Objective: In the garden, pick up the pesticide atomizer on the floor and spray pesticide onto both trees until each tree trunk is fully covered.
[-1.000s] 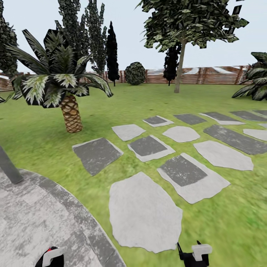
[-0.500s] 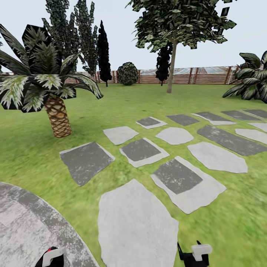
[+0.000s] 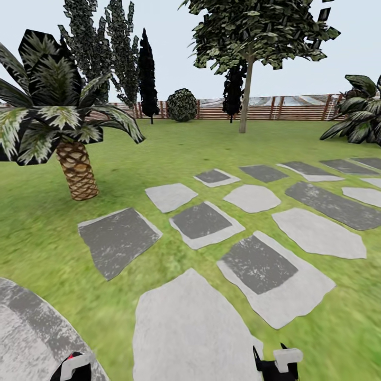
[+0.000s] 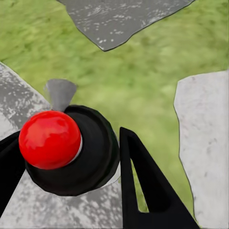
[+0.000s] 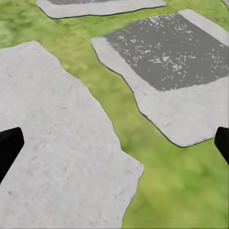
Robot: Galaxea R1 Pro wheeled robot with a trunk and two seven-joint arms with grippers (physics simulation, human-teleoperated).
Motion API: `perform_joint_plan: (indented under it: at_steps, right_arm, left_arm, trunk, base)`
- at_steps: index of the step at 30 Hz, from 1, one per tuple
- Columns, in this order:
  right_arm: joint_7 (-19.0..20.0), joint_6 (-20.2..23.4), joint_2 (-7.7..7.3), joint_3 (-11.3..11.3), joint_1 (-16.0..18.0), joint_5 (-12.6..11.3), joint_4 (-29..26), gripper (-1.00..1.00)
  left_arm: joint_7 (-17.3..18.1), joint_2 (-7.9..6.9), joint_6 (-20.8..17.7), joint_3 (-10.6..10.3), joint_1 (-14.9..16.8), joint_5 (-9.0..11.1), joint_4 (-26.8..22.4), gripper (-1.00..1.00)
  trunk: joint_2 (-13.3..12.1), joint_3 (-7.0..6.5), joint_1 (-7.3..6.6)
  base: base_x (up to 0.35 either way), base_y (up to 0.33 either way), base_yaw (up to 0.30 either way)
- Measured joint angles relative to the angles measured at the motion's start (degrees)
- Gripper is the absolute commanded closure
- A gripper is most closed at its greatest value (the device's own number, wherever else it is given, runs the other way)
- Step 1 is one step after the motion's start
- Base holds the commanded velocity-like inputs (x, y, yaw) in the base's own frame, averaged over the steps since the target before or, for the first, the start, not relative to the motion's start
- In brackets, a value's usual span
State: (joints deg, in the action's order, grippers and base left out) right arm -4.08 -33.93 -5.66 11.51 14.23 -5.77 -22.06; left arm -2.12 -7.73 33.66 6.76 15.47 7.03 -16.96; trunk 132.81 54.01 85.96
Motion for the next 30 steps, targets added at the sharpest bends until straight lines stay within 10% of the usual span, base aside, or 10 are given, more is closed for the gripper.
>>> perform_joint_plan:
  at_steps: [30]
  right_arm:
    - [0.0,0.0,0.05,0.0,0.0,0.0,0.0,-1.0]
  left_arm:
    - [0.0,0.0,0.0,0.0,0.0,0.0,0.0,1.0]
  trunk:
    - [0.0,0.0,0.0]
  base:
    - [0.34,0.0,0.0]
